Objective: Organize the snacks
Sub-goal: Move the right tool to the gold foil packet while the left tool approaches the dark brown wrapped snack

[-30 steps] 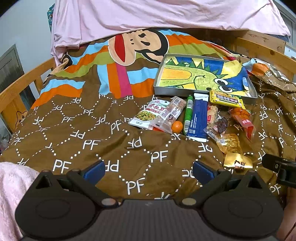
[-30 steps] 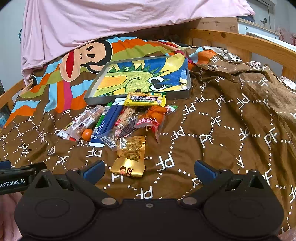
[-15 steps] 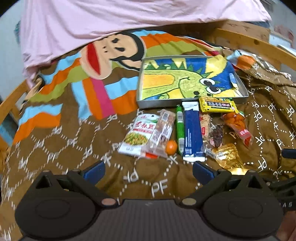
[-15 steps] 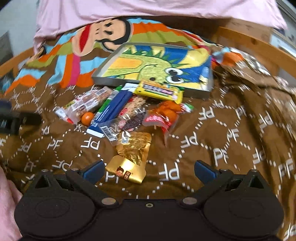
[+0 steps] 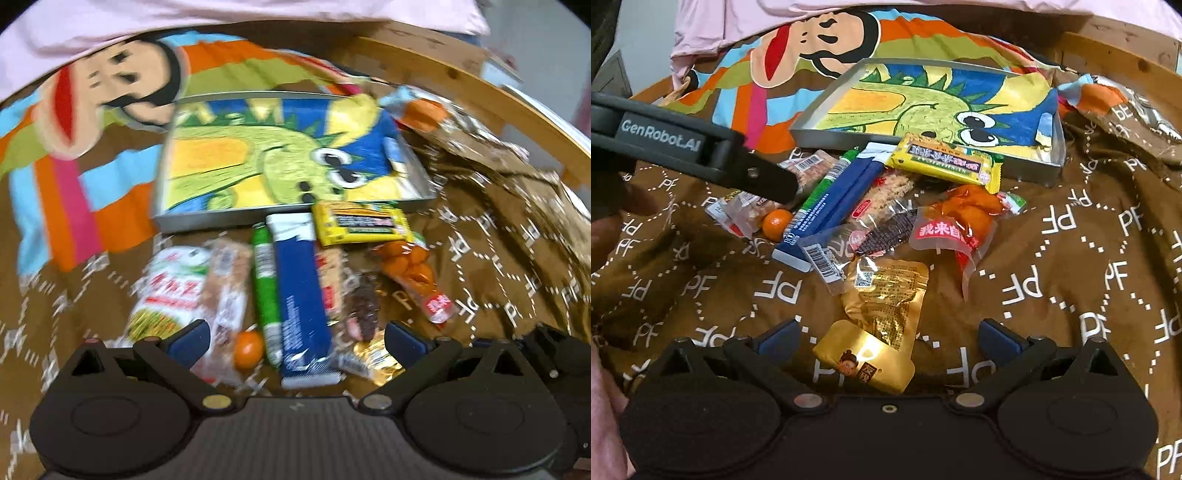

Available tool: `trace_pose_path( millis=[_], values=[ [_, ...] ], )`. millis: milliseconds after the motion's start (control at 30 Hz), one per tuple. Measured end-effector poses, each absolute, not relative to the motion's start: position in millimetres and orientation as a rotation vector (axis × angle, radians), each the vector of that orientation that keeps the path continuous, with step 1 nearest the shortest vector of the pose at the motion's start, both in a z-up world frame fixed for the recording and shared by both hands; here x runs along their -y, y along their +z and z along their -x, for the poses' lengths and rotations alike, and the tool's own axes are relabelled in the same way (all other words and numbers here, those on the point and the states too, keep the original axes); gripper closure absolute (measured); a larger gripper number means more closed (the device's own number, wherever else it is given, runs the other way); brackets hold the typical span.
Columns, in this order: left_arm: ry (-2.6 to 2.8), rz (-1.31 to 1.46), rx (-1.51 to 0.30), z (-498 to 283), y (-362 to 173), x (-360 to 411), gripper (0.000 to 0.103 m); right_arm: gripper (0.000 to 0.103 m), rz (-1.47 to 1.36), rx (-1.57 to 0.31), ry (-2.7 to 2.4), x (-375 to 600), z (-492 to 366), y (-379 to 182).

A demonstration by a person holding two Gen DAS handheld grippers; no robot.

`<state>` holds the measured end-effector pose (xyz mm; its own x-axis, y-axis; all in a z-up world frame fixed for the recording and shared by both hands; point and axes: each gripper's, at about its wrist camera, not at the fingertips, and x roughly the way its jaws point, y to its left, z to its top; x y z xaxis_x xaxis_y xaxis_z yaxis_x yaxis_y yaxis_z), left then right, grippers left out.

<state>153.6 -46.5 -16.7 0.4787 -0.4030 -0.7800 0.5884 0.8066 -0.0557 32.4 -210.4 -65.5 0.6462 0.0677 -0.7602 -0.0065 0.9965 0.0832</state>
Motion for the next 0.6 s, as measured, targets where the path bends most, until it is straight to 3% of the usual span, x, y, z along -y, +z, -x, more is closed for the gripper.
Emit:
trace_pose_path(
  millis=[267,433,567,600],
  values=[
    [-0.807,-0.357,-0.796,-155,-32,78,0.001,0.020,-0.026,-0.876,0.042,199,-42,-78],
    [-0.944,-0.390,-0.790,-154,-42,89,0.001,0.022,-0.060,-0.906,-0.003,197,-44,-83],
    [-1.008,-0.423,-0.835,-158,-53,101,0.001,0.044,-0.047,-0.904,-0.021,196,-39,-83],
    [-1.021,-0.418,-0.844,-159,-54,102,0.001,0.046,-0.057,-0.906,-0.027,197,-38,-82]
  ],
)
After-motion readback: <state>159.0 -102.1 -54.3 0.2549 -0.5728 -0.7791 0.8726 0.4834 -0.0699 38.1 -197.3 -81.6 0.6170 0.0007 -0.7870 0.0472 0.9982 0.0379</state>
